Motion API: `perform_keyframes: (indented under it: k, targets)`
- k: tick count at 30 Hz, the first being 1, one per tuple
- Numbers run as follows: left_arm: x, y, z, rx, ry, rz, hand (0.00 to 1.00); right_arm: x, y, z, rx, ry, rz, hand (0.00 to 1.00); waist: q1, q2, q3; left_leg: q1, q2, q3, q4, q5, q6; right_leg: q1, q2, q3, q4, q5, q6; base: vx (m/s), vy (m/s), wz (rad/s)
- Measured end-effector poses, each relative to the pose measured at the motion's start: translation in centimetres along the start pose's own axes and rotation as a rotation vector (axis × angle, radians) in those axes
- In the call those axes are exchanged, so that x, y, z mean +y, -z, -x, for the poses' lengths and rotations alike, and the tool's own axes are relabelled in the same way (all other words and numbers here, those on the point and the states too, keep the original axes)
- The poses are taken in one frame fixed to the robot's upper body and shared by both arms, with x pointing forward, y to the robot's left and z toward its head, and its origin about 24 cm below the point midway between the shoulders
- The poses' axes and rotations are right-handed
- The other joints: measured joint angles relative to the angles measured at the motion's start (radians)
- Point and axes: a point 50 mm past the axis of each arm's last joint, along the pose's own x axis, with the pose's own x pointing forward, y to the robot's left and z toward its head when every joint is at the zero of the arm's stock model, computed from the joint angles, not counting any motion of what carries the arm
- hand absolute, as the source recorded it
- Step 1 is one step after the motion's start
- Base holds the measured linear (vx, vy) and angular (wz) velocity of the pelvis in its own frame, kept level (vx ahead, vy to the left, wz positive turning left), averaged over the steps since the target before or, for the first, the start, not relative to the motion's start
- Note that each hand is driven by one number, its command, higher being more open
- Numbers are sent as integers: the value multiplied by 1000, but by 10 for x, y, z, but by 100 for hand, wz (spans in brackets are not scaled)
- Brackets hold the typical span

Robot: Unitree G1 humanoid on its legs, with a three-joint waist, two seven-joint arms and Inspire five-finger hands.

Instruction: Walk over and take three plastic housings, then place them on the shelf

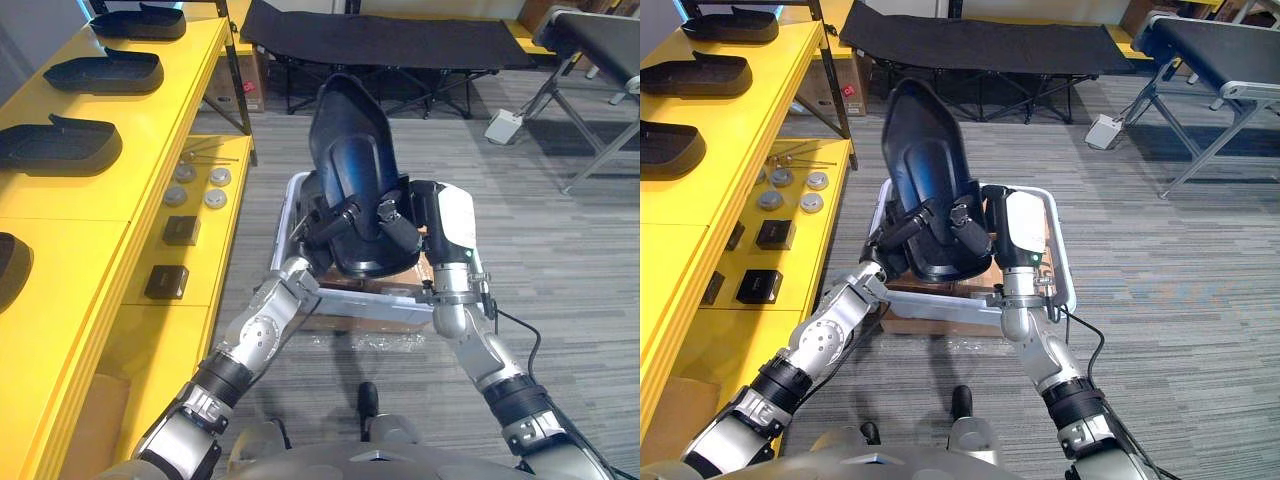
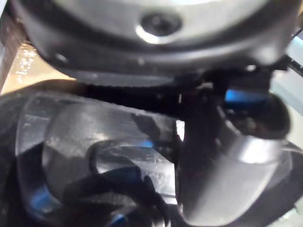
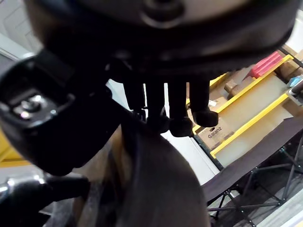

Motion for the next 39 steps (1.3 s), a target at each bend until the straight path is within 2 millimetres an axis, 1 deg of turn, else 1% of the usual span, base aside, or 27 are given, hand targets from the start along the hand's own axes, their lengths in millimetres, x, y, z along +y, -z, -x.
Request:
perform_keyframes:
  k: [4,12,13,18,20,22,23,24,26,28,29,30,31,33,34,36,38,39]
  targets:
    - [-1,2,0,-6,-25,-4,0,4,-2,3,25,7,-20,0,1,-10,-6,3,0,0,-6,4,-1,0,0,0,-5,0,0,-54,-12,0]
    - [2,15,6,24,-48,18,0,10,1,18,72,-1,-35,0,1,-39,-25,22,-6,5,-36,16,0,4,-2,2,0,0,0,-16,-2,-1]
    - [2,16,6,28,-50,19,0,11,1,20,78,-1,-36,100,2,-40,-26,25,-6,5,-36,16,0,6,-2,2,0,0,0,-39,-2,0]
    - [3,14,8,-8,-56,24,0,15,-5,25,111,45,-113,100,1,-45,-29,37,-7,4,-43,20,-1,16,-3,-1,-5,-1,-1,-66,-8,1]
    - [2,12,8,-45,-54,-24,0,15,-8,28,122,65,-145,100,2,-47,-31,38,-7,0,-52,25,-4,16,-3,-6,-5,-3,-3,-55,-25,7]
    - [-2,7,8,-118,-64,-106,0,14,-6,33,160,82,-187,100,4,-49,-32,38,-5,-6,-53,27,-6,18,0,-13,-5,-5,-5,-45,-34,7]
    - [-4,4,8,-142,-71,-110,0,15,-6,34,169,77,-198,100,6,-49,-32,38,-5,-6,-52,29,-6,18,1,-14,-4,-5,-5,0,0,0]
    - [-10,-4,8,-205,-80,-119,0,16,-7,38,196,75,-237,100,4,-49,-32,38,-6,-6,-51,29,-6,18,2,-14,0,-5,-5,0,0,0]
    - [-24,-23,13,-330,-60,-191,0,15,-13,42,242,87,-354,100,3,-47,-33,38,-7,-6,-51,29,-6,18,5,-13,0,-5,-6,0,0,0]
    - [-33,-37,19,-418,-37,-255,0,10,-21,40,249,98,-471,100,0,-44,-35,38,-7,-6,-51,28,-7,18,6,-13,0,-5,-6,-19,-2,-1]
    - [-40,-46,27,-502,-28,-314,0,2,-27,37,244,110,-641,100,1,-38,-40,39,-8,-6,-51,28,-8,18,6,-13,0,-6,-7,-46,-3,-1]
    - [-41,-49,30,-530,-30,-344,0,-2,-28,37,241,115,-708,100,3,-35,-43,40,-8,-6,-52,27,-8,19,6,-13,0,-6,-7,-40,0,0]
    - [-41,-53,35,-564,-47,-388,0,-7,-30,36,227,113,-800,100,4,-31,-48,44,-8,-6,-53,27,-8,20,6,-13,0,-6,-7,-58,2,-1]
    - [-29,-53,47,-603,-127,-497,0,-19,-32,33,180,112,-970,100,3,-19,-65,53,-8,-5,-56,26,-9,24,6,-13,0,-11,-13,-66,0,-1]
    - [-25,-52,49,-602,-150,-520,0,-22,-32,33,168,115,-1008,100,4,-17,-67,54,-8,-5,-56,25,-9,25,6,-13,0,-12,-14,-52,-4,0]
    - [-10,-45,60,-585,-261,-602,0,-31,-32,32,137,125,-1125,100,4,-14,-70,54,-8,-3,-57,25,-11,23,6,-13,-1,-18,-20,-76,-11,-2]
    - [0,-40,66,-572,-334,-678,0,-34,-28,33,132,115,-1170,100,4,-13,-71,54,-8,-1,-63,24,-13,20,6,-13,-5,-19,-20,-69,-16,-3]
    - [9,-35,71,-557,-409,-782,0,-35,-24,39,146,99,-1245,100,4,-9,-73,53,-8,1,-70,25,-18,15,6,-13,-5,-21,-17,-35,-12,-3]
